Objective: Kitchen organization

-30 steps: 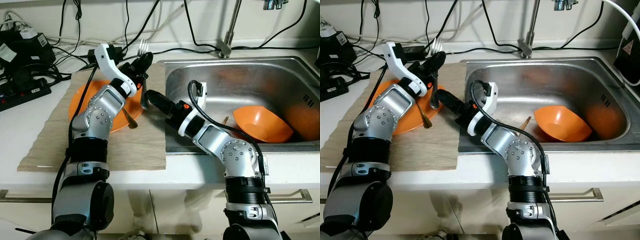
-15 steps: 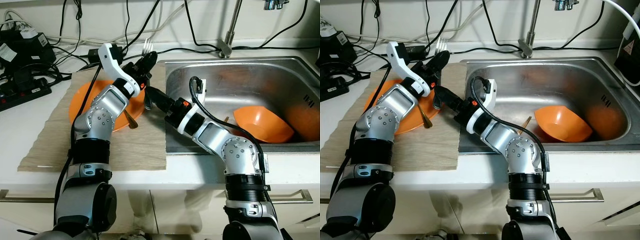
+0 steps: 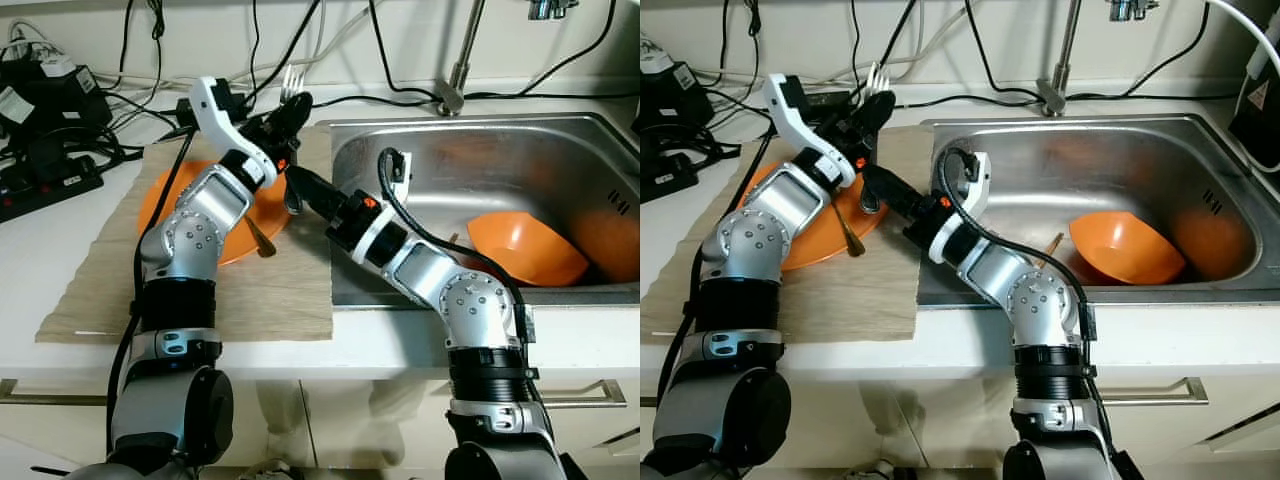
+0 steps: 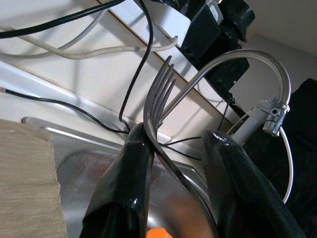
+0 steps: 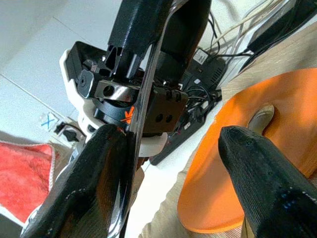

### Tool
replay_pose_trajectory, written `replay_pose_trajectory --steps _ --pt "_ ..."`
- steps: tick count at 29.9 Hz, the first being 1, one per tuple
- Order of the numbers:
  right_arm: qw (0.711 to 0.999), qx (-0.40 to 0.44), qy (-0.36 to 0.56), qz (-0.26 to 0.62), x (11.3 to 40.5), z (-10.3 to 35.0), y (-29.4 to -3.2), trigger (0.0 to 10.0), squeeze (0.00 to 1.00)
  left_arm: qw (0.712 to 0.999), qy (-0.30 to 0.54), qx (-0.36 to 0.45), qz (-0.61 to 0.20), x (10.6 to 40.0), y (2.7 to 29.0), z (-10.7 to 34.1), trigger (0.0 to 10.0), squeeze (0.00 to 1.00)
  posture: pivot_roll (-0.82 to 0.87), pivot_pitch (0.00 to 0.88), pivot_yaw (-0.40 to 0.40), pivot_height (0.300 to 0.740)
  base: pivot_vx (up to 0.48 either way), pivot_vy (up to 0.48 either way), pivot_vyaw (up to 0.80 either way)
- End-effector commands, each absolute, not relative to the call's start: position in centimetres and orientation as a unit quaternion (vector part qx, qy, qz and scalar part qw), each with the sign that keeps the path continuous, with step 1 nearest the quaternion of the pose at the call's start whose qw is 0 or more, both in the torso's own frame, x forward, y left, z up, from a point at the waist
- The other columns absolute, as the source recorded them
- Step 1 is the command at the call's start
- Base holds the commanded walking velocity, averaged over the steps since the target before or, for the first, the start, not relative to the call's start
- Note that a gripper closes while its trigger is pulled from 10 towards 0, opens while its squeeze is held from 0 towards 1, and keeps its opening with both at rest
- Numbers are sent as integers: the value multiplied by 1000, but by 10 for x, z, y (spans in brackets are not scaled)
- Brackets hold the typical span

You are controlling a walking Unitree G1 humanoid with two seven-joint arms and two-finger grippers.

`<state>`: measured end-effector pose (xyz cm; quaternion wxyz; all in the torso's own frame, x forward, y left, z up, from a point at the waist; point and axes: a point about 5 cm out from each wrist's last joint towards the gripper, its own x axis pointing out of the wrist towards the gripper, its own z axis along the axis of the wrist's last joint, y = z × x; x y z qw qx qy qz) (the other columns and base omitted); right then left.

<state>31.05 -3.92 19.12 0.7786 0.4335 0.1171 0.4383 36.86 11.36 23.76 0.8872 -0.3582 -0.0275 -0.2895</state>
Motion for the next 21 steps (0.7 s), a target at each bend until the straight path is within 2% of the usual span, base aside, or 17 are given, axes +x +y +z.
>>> replay_pose_trajectory --steps 1,6,7,9,10,21 --pt "767 406 142 476 303 195 -14 10000 0 876 -41 -358 -321 365 100 251 0 0 -37 0 84 740 0 0 0" --pt "766 398 143 484 302 193 -17 10000 0 877 -36 -358 -319 365 101 249 0 0 -38 0 85 740 0 0 0" --pt "766 397 144 484 302 193 -17 8392 0 877 -35 -358 -320 365 101 249 0 0 -39 0 85 740 0 0 0" --pt "767 396 144 484 301 192 -17 8392 0 876 -34 -358 -320 364 101 249 0 0 -39 0 86 740 0 0 0" --pt "771 390 151 480 302 188 -16 0 0 876 -34 -359 -321 364 100 249 0 0 -40 0 86 740 0 0 0" --pt "775 374 154 485 299 183 -14 0 0 872 -33 -366 -324 363 98 252 0 0 -37 0 87 740 0 0 0"
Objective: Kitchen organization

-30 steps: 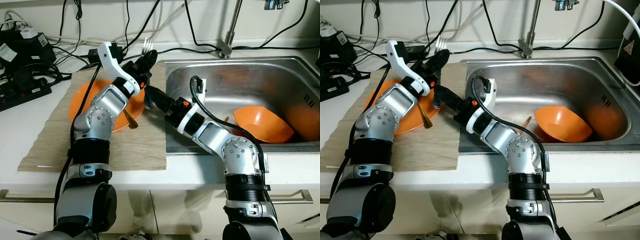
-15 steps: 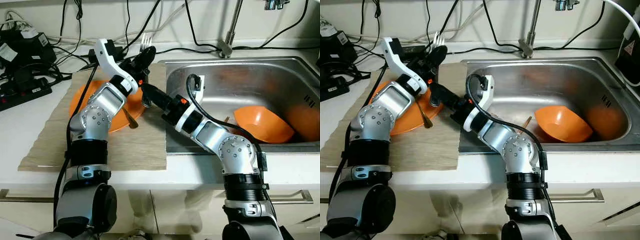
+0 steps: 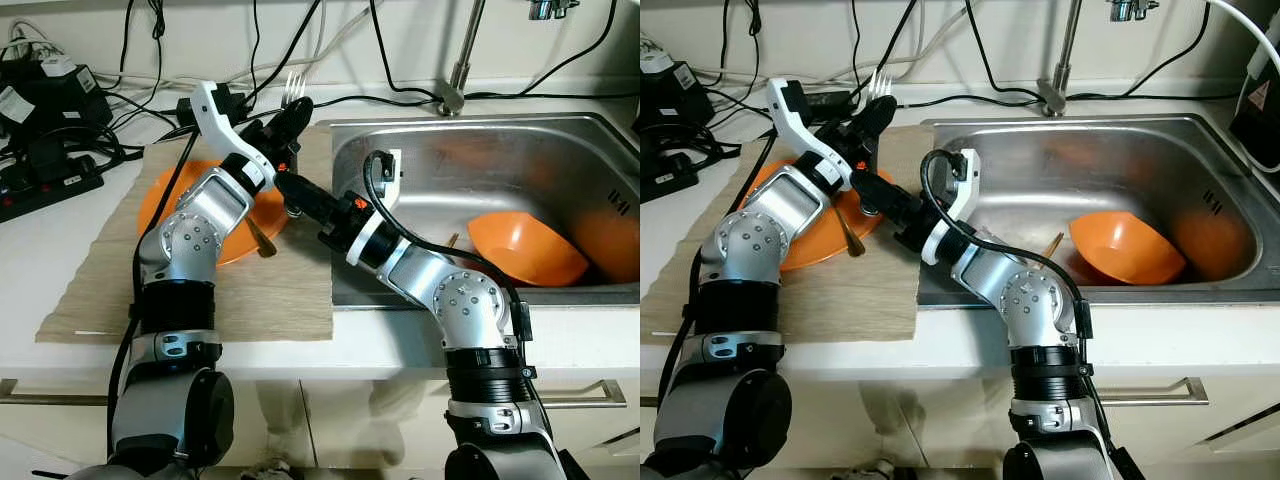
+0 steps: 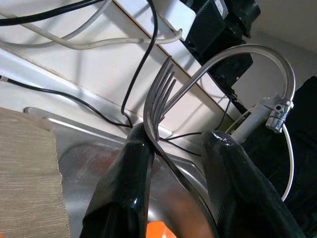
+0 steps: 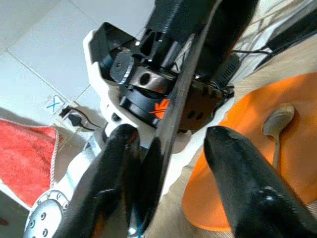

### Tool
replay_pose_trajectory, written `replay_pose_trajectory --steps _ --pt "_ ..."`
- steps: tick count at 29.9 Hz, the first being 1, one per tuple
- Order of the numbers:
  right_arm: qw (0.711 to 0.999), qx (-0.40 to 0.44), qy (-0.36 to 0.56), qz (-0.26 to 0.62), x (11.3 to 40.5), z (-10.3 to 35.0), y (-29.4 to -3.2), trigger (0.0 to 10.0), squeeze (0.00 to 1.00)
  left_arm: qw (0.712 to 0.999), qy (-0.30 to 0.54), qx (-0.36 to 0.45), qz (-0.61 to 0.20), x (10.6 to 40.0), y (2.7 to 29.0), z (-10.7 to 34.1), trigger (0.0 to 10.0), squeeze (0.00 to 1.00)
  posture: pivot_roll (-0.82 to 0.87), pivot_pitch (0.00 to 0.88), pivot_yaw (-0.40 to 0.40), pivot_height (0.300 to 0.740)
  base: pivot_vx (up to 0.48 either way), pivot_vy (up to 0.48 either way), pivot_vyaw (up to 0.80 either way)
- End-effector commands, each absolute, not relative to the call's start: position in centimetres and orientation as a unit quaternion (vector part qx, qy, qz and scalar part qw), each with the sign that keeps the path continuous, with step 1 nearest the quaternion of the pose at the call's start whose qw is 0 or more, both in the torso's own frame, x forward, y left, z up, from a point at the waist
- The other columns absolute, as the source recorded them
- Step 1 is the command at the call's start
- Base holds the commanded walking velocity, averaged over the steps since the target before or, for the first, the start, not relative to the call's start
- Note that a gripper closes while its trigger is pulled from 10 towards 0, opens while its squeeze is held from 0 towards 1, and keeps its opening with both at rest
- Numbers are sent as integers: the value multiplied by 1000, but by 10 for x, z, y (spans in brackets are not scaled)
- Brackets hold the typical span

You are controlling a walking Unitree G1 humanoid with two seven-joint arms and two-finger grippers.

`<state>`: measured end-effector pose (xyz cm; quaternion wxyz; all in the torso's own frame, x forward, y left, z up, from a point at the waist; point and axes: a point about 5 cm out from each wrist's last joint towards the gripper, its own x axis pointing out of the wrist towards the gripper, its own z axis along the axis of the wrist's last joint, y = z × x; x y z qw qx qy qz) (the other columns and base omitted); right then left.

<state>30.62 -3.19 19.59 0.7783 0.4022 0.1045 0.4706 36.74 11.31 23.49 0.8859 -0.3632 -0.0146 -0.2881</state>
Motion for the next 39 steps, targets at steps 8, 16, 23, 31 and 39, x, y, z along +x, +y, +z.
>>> replay_pose_trajectory --steps 8,16,23,31,39 --pt "781 358 158 486 297 179 -15 0 0 872 -30 -367 -322 363 98 251 0 0 -38 0 88 740 0 0 0" --pt "783 359 159 482 298 177 -17 0 0 876 -31 -362 -317 364 97 253 0 0 -41 0 90 740 0 0 0" --pt "784 361 162 478 297 174 -18 0 0 882 -35 -345 -320 364 95 253 0 0 -42 0 94 740 0 0 0" --pt "788 364 160 471 298 173 -20 0 0 886 -36 -333 -321 364 96 252 0 0 -42 0 96 740 0 0 0" --pt "792 368 157 461 301 172 -22 0 0 893 -36 -312 -322 365 97 252 0 0 -42 0 96 740 0 0 0"
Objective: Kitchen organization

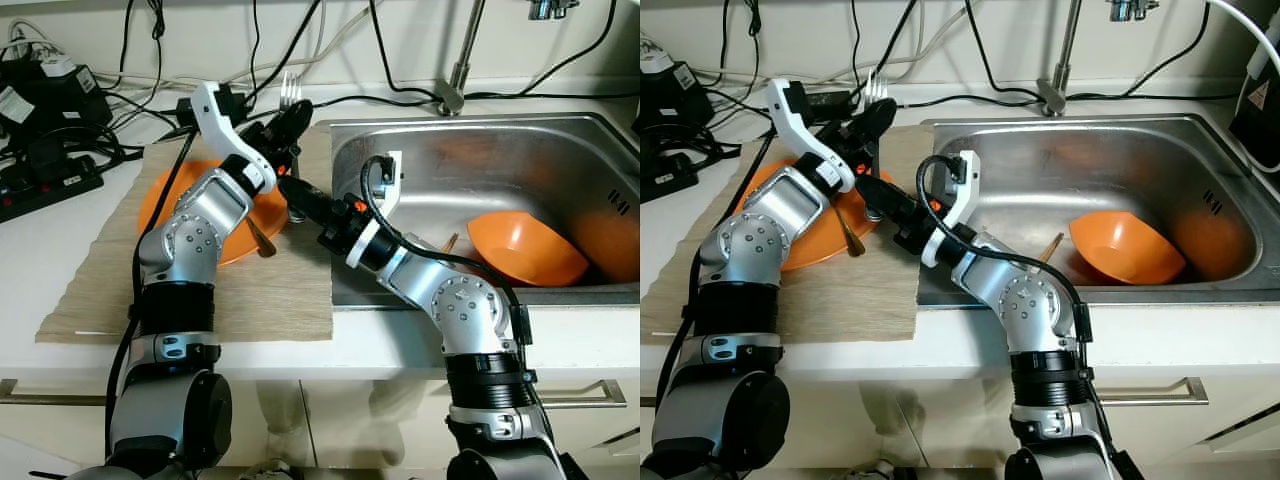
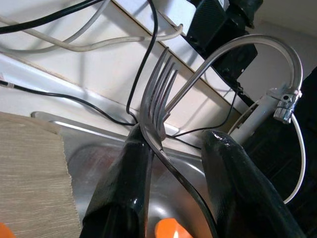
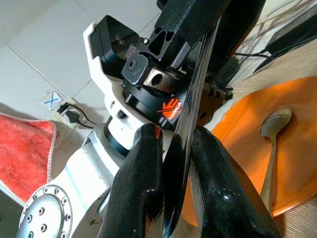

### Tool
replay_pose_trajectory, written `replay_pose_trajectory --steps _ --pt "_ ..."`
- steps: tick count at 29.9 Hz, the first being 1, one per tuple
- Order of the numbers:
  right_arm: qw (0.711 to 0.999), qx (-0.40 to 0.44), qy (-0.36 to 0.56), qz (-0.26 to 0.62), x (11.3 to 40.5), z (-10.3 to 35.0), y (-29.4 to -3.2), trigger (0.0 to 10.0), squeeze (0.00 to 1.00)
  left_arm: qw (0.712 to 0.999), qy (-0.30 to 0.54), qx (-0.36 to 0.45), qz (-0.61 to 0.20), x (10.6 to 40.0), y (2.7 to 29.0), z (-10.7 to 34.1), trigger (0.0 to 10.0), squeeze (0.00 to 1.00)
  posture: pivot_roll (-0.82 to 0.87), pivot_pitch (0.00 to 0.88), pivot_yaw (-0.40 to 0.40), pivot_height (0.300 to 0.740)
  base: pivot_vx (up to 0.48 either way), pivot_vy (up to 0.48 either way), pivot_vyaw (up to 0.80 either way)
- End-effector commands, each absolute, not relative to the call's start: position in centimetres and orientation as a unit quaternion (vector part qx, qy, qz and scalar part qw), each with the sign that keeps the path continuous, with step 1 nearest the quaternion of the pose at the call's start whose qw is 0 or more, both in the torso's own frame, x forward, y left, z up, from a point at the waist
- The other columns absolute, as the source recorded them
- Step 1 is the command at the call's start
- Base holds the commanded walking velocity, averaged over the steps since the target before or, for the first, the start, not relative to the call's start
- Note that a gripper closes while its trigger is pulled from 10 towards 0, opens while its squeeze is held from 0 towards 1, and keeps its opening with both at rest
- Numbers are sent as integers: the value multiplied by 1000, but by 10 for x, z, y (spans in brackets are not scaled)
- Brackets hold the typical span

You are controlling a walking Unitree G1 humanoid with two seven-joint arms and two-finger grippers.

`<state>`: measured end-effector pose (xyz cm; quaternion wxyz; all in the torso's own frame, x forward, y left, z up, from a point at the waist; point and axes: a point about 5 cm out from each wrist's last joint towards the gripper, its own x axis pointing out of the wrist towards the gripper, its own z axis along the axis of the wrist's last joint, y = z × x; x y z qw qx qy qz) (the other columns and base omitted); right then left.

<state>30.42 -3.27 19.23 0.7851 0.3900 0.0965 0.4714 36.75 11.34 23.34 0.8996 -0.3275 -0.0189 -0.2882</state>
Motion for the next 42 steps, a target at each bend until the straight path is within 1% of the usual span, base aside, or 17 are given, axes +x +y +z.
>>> replay_pose_trajectory --steps 1,5,11,18,19,20,22,23,36,42 --pt "792 368 157 461 301 172 -22 0 0 893 -36 -312 -322 365 97 252 0 0 -42 0 96 740 0 0 0" --pt "796 364 157 457 301 170 -23 0 0 895 -37 -304 -324 364 97 250 0 0 -42 0 95 740 0 0 0" --pt "823 335 178 422 306 158 -27 0 0 902 -28 -284 -325 363 96 242 0 0 -45 0 95 740 0 0 0" --pt "828 331 179 415 307 155 -28 0 0 910 -13 -265 -318 365 96 235 0 0 -48 0 97 740 0 0 0" --pt "829 330 179 415 307 155 -28 0 0 912 -11 -261 -316 365 97 234 7451 0 -48 0 97 740 0 0 0" --pt "829 330 178 415 307 155 -28 0 0 913 -9 -260 -314 366 97 232 10000 0 -49 0 98 740 0 0 0" --pt "829 330 178 414 308 155 -28 0 0 913 -8 -261 -314 367 97 232 10000 0 -49 0 98 740 0 0 0" --pt "830 331 178 413 308 155 -29 0 0 914 -8 -260 -312 367 97 231 10000 1000 -51 0 98 740 0 0 0" --pt "834 330 178 405 309 153 -29 0 0 918 -6 -250 -307 368 99 229 10000 1000 -49 0 98 740 0 0 0" --pt "836 331 176 401 310 153 -29 0 0 929 0 -219 -297 371 107 221 10000 1000 -50 0 100 740 0 0 0"
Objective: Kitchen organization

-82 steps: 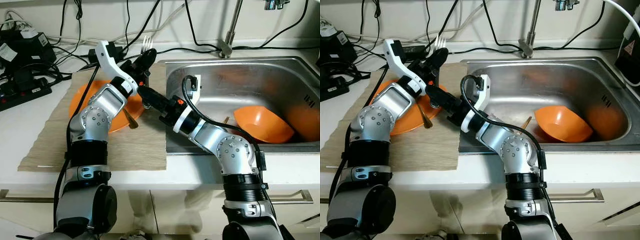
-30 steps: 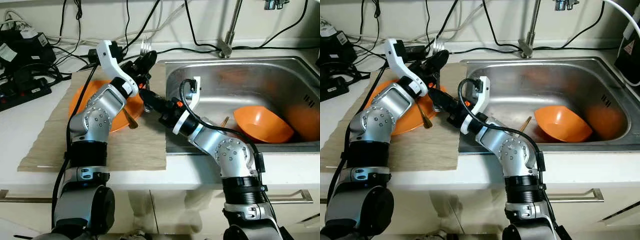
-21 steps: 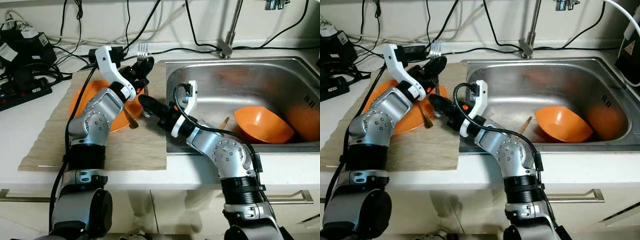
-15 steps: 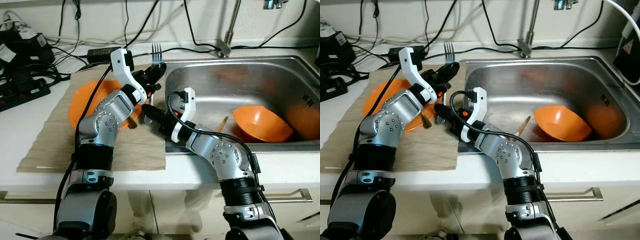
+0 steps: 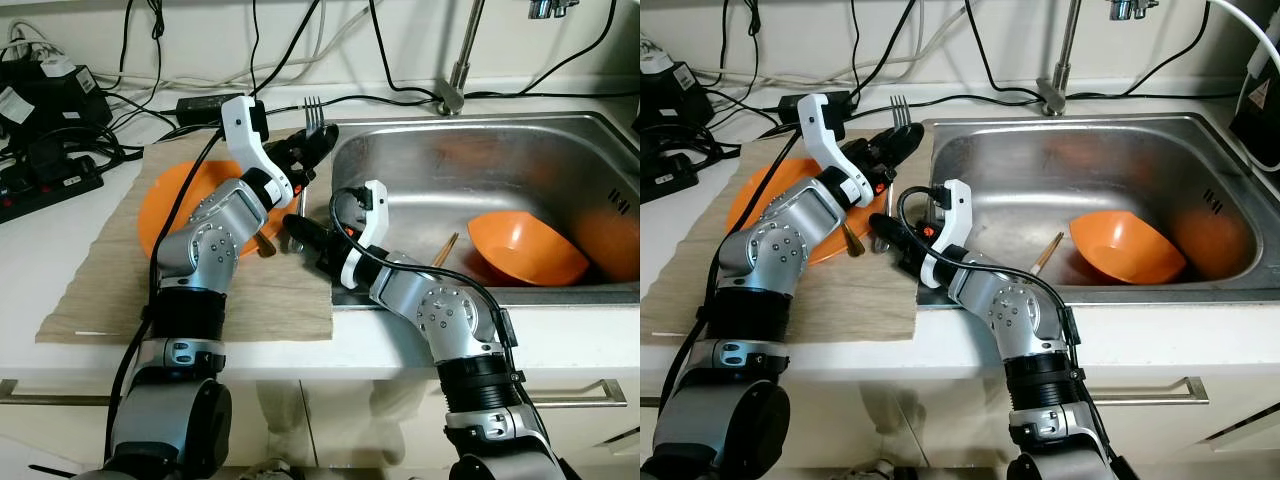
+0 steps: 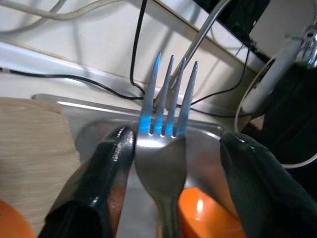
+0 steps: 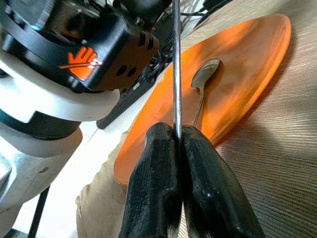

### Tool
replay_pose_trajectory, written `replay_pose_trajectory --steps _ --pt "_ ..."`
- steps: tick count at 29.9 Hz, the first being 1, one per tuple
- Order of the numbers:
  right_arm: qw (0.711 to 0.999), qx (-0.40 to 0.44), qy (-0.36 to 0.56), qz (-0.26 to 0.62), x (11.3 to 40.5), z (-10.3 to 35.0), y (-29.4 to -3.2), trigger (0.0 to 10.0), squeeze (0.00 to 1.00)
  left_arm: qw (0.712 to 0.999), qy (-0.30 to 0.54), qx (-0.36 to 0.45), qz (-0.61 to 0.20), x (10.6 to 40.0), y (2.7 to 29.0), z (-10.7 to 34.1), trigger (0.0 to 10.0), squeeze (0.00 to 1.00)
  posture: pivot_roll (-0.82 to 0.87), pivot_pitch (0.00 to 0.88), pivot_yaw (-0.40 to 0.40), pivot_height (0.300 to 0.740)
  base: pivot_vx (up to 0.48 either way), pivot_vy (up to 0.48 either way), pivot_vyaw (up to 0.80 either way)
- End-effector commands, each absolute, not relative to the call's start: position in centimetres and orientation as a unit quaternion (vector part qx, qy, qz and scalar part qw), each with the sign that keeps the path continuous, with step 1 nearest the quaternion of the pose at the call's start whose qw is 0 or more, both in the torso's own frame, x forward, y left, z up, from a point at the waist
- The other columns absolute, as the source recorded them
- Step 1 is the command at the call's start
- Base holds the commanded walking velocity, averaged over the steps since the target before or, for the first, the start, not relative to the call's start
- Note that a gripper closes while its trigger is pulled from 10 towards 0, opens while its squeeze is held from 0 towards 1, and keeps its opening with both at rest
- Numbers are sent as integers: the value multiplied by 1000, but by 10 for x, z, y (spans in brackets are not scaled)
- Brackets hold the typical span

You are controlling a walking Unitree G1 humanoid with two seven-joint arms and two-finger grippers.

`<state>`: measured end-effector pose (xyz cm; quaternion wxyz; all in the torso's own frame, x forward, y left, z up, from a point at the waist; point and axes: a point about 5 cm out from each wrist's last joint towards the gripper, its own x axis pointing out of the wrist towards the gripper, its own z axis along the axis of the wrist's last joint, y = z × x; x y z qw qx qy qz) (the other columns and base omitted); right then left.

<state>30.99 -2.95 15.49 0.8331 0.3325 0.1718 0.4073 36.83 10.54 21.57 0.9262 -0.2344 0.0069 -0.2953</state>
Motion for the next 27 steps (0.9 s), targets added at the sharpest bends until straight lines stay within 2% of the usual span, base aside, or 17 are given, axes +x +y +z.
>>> replay_pose_trajectory --steps 1,12,27 --pt "836 331 176 401 310 153 -29 0 0 929 0 -218 -297 371 107 220 10000 1000 -50 0 100 740 0 0 0" --pt "840 330 176 394 311 151 -31 0 0 939 16 -193 -285 373 117 207 10000 1000 -48 0 102 740 0 0 0" --pt "845 324 173 388 312 151 -34 0 0 944 -2 -183 -275 376 129 215 10000 1000 -50 0 100 740 0 0 0"
